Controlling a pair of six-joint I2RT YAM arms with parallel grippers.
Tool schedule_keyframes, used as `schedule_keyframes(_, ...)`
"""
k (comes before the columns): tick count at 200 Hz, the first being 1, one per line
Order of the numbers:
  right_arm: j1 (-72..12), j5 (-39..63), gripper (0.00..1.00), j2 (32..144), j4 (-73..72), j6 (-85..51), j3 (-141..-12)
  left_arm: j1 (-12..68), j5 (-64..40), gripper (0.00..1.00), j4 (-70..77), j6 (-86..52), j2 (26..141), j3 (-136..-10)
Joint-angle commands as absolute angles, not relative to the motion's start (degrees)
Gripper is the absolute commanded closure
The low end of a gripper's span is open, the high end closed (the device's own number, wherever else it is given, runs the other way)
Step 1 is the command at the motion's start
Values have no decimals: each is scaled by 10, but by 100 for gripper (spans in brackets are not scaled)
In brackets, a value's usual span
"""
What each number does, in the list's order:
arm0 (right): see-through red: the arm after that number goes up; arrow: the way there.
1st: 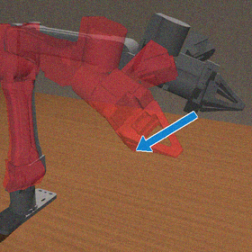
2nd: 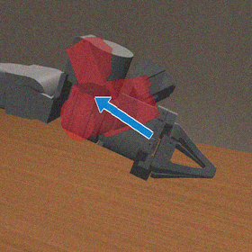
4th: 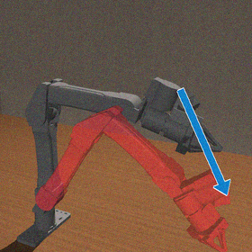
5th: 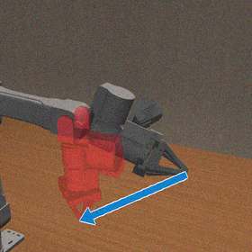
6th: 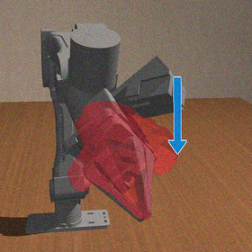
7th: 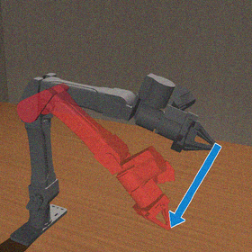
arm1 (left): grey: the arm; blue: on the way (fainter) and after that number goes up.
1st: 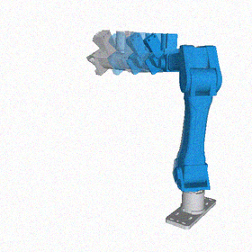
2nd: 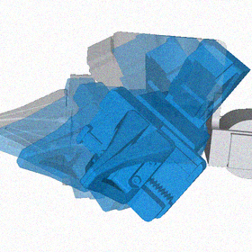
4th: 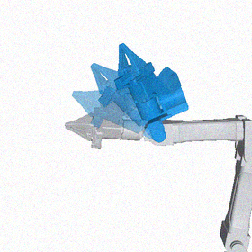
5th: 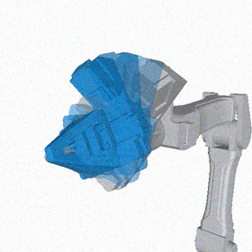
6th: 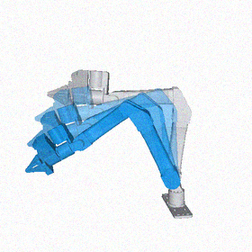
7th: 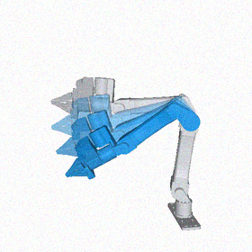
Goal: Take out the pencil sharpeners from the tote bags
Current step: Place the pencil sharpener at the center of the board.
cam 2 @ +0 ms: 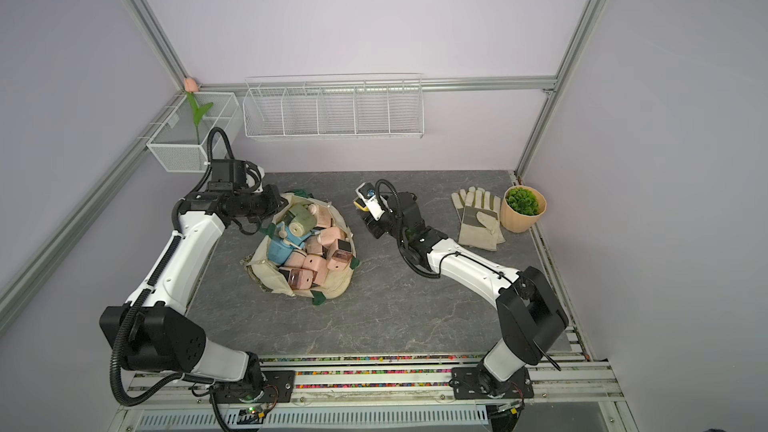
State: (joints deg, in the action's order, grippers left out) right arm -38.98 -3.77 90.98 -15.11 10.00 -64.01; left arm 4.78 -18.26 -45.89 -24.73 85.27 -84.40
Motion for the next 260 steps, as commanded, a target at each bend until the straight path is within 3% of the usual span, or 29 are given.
schedule_keyframes(1,-354,-98,72,912,-201,26,-623,42,-184,100,-472,-244,836,-844)
schedule_keyframes(79,-269,-198,71,1048,-197,-97,-669,41,-185,100,-473,-246,835,-843)
schedule_keyframes(161,-257,-195,71,1177,-189,-102,-763,40,-179,100,-472,-245,834,-841)
schedule_keyframes(260,-257,-165,66,1246,-208,-86,-818,41,-182,100,-473,-245,838,-843)
